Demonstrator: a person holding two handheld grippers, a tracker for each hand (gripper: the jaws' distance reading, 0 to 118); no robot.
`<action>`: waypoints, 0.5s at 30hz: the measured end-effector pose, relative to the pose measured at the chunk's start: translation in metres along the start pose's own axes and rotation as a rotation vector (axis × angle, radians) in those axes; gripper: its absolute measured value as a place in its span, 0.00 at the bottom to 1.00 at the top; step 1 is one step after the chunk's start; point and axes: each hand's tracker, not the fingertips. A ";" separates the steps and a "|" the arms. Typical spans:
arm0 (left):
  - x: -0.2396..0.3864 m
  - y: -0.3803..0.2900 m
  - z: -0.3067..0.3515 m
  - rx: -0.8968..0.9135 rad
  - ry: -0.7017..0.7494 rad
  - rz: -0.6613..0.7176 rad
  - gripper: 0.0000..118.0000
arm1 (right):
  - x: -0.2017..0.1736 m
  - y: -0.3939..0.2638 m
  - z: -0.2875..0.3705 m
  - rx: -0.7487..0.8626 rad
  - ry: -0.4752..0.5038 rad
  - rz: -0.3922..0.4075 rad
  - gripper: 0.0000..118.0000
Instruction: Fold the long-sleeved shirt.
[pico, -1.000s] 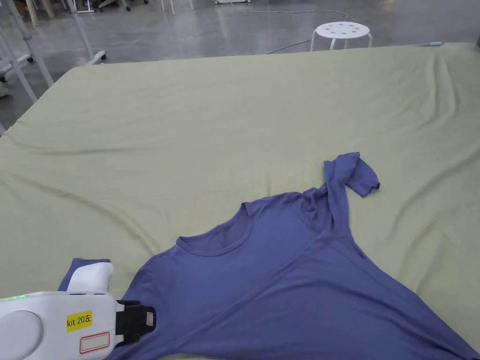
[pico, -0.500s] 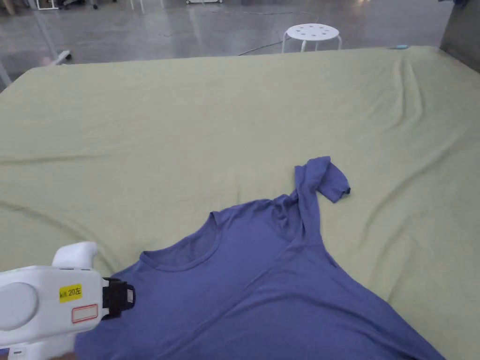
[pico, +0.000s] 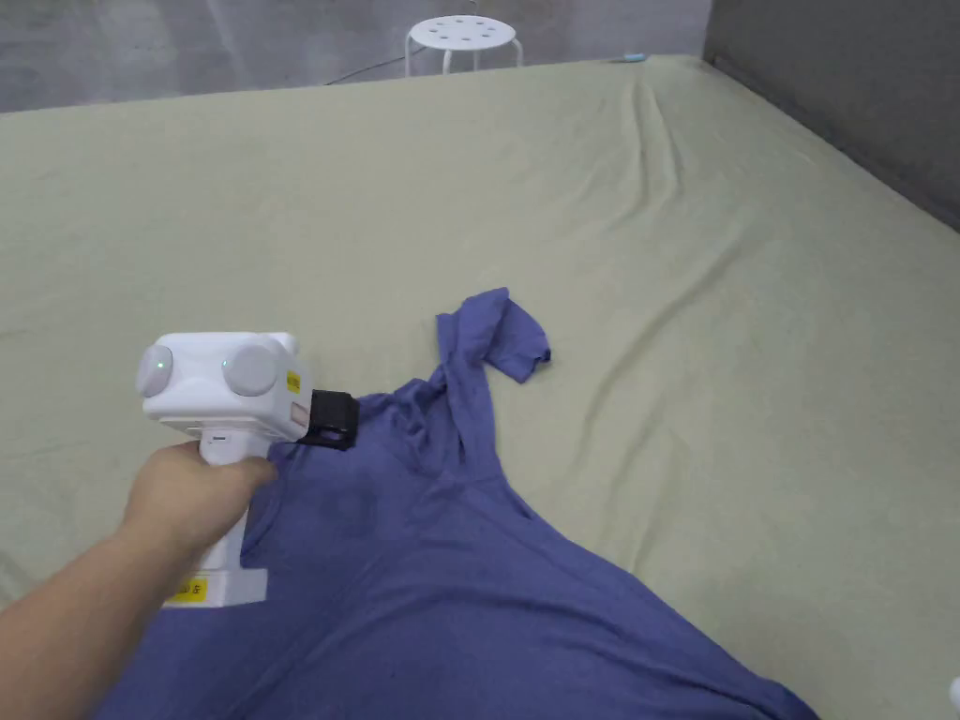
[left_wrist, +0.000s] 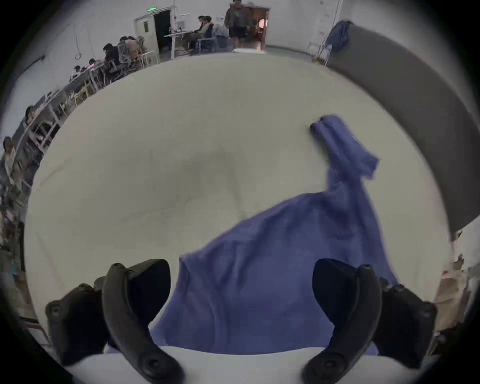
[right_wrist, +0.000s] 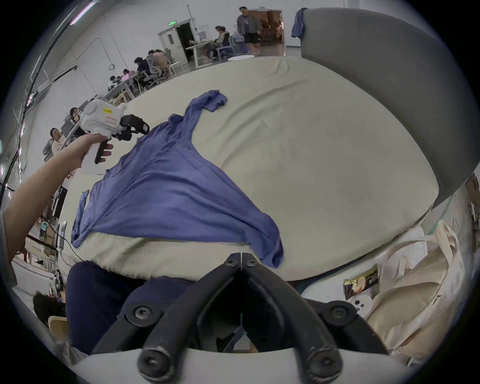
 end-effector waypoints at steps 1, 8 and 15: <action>0.002 0.002 -0.017 -0.040 0.042 -0.023 0.94 | 0.005 0.000 -0.001 -0.008 -0.004 -0.011 0.00; 0.011 -0.013 -0.019 -0.081 0.028 -0.081 0.55 | 0.021 0.004 -0.009 -0.018 -0.035 -0.046 0.00; 0.049 -0.022 0.059 -0.048 -0.050 -0.179 0.02 | 0.025 0.038 -0.053 -0.060 -0.024 -0.065 0.99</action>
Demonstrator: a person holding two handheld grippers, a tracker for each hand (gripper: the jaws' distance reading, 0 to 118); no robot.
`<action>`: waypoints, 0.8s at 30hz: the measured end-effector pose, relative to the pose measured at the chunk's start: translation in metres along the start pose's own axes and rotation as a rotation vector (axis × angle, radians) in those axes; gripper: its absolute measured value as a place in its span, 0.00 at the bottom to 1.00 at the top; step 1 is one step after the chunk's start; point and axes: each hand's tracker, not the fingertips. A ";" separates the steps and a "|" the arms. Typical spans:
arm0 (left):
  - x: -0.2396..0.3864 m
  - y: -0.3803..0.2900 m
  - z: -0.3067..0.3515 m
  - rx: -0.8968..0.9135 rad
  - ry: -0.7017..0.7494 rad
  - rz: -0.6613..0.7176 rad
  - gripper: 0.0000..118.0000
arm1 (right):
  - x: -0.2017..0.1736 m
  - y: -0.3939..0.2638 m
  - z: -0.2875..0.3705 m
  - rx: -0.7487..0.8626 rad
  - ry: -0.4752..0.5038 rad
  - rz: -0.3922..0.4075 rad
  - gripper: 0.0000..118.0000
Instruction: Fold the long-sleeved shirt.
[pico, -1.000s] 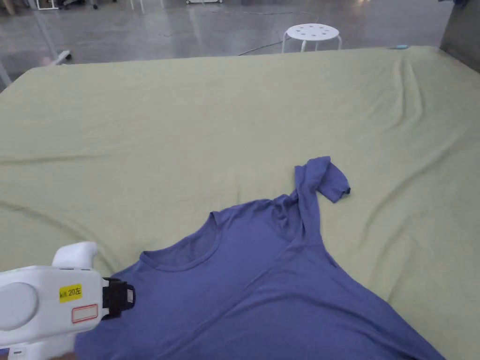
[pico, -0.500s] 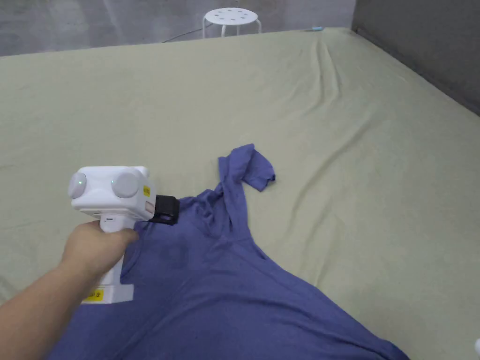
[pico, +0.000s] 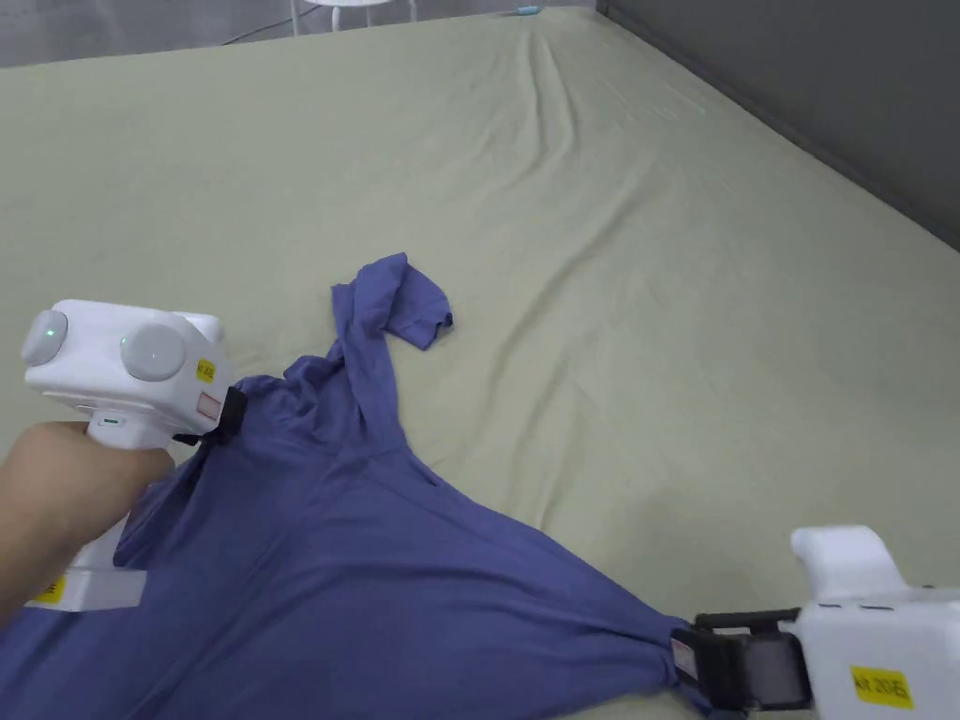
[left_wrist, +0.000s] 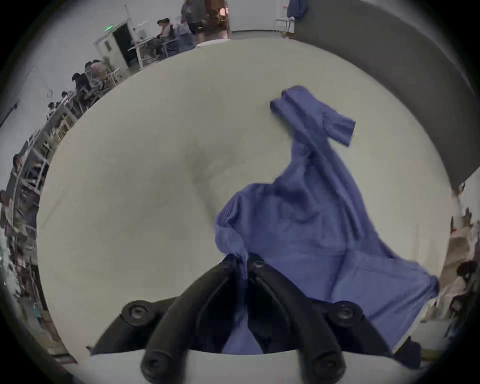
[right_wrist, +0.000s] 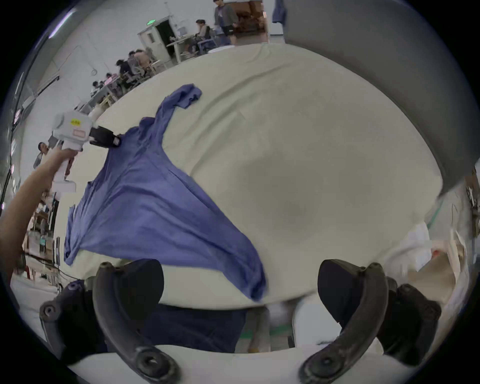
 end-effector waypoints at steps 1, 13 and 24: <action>-0.001 -0.001 0.009 0.012 -0.003 0.037 0.02 | -0.003 0.006 -0.005 0.024 0.038 0.042 0.99; -0.024 0.011 0.074 0.097 -0.005 0.069 0.02 | -0.004 0.007 -0.064 -0.147 0.066 0.001 0.07; -0.049 -0.047 0.303 0.548 -0.116 0.150 0.02 | -0.056 0.027 0.107 0.406 -0.161 0.289 0.07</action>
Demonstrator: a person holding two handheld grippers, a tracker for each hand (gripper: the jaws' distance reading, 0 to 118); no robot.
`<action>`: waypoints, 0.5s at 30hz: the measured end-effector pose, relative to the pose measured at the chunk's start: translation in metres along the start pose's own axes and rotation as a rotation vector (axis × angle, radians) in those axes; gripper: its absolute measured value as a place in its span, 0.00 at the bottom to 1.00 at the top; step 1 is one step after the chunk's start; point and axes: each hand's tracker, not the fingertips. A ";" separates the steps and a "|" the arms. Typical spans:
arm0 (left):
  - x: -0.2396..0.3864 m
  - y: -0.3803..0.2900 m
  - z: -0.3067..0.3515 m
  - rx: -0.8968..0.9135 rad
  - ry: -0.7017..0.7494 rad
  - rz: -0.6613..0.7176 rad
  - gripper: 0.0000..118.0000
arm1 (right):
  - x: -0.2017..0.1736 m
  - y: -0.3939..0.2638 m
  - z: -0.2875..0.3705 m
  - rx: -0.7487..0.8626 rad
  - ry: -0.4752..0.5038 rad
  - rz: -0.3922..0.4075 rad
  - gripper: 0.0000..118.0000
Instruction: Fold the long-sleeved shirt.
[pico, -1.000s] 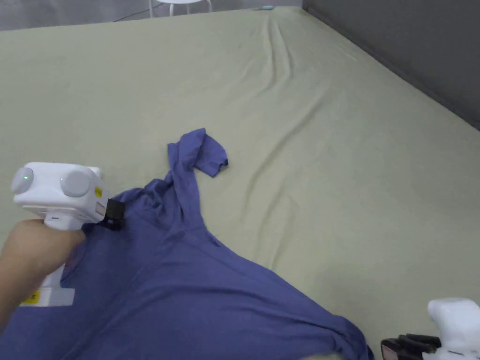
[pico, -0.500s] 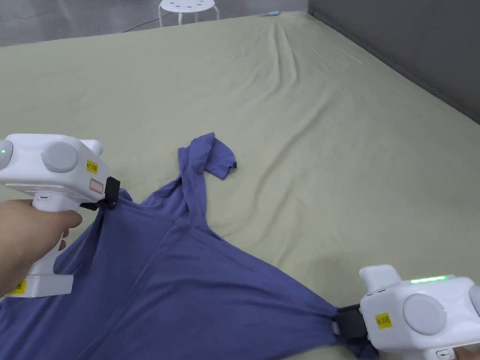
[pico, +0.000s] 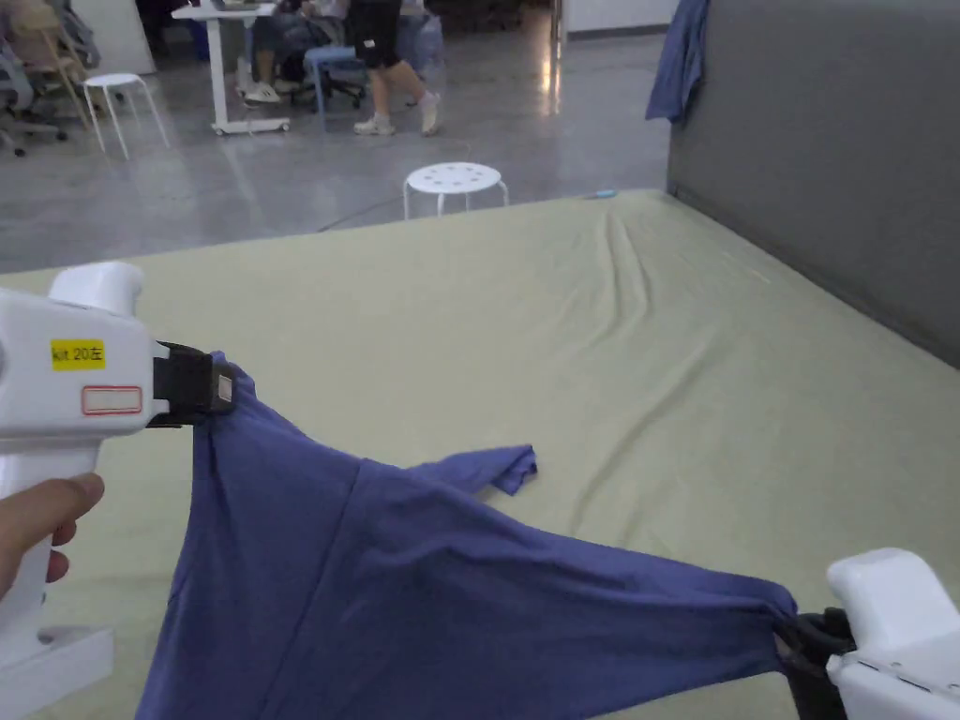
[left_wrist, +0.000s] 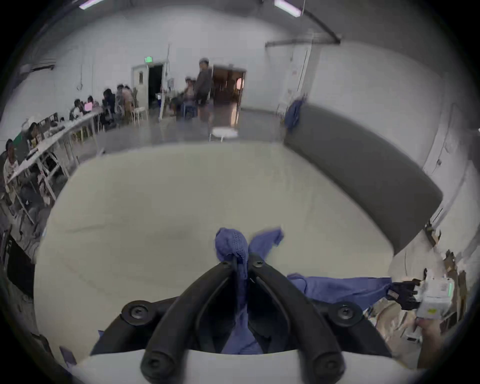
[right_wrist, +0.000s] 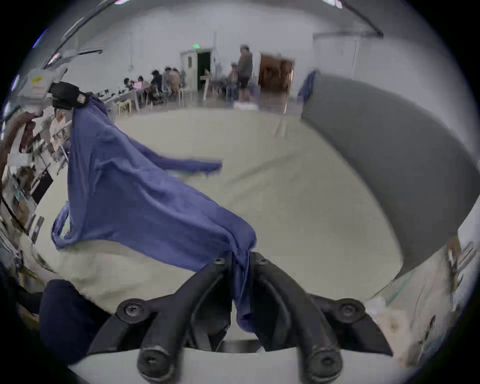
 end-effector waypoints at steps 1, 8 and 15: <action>0.002 0.009 0.026 0.056 -0.001 0.006 0.02 | 0.000 0.012 0.010 0.042 -0.015 0.014 0.07; 0.031 0.077 0.158 0.381 0.087 -0.106 0.02 | 0.005 0.142 0.056 0.291 -0.043 0.086 0.07; -0.009 0.201 0.168 0.421 0.225 -0.020 0.02 | 0.032 0.364 0.068 0.368 0.175 0.011 0.07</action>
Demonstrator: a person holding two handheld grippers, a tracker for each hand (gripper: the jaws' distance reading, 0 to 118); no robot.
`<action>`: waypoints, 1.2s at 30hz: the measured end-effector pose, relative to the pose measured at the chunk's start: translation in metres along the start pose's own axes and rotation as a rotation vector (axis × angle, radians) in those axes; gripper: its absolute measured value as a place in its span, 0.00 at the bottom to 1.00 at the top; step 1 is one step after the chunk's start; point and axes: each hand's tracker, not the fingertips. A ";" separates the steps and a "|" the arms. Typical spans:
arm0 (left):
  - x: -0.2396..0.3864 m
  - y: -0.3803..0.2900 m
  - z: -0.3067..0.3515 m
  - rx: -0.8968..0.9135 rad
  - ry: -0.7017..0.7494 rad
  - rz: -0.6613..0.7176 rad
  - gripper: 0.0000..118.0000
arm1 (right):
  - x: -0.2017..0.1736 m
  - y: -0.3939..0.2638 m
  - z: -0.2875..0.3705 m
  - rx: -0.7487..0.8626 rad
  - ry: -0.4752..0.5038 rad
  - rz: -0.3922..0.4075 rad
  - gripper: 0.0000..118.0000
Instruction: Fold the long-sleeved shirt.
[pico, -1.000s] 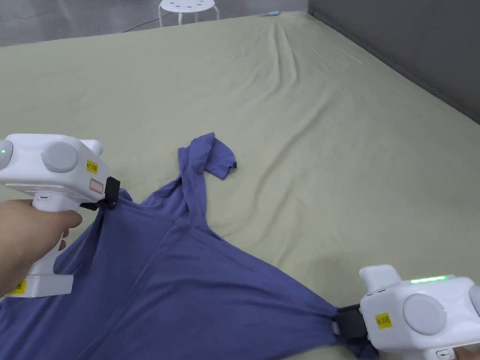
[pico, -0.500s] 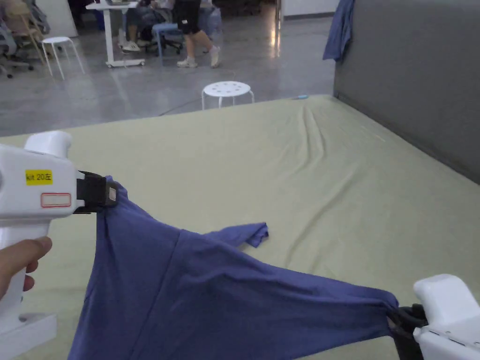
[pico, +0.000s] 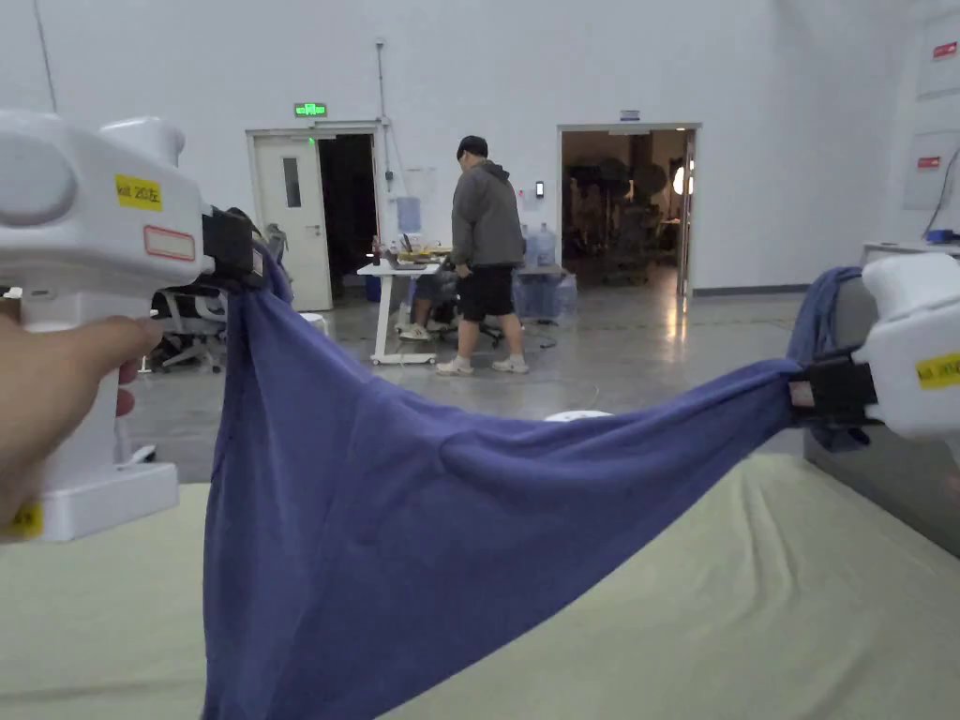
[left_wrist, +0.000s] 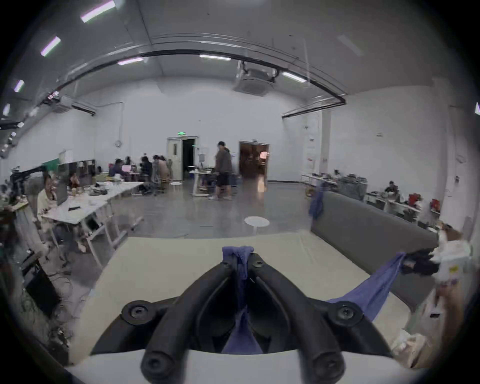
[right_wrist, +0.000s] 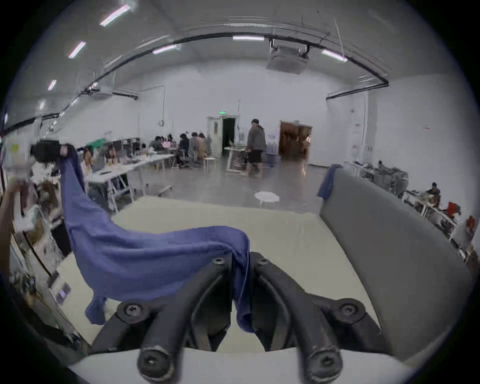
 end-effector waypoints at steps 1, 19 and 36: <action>-0.006 0.017 -0.011 -0.003 0.053 -0.009 0.02 | 0.003 0.030 -0.013 -0.004 0.000 0.000 0.07; -0.060 0.031 -0.180 -0.027 0.226 0.048 0.02 | 0.022 0.127 -0.206 -0.067 0.006 -0.281 0.07; -0.110 -0.329 -0.312 -0.631 0.173 0.027 0.02 | 0.000 -0.253 -0.344 -0.649 0.036 -0.299 0.07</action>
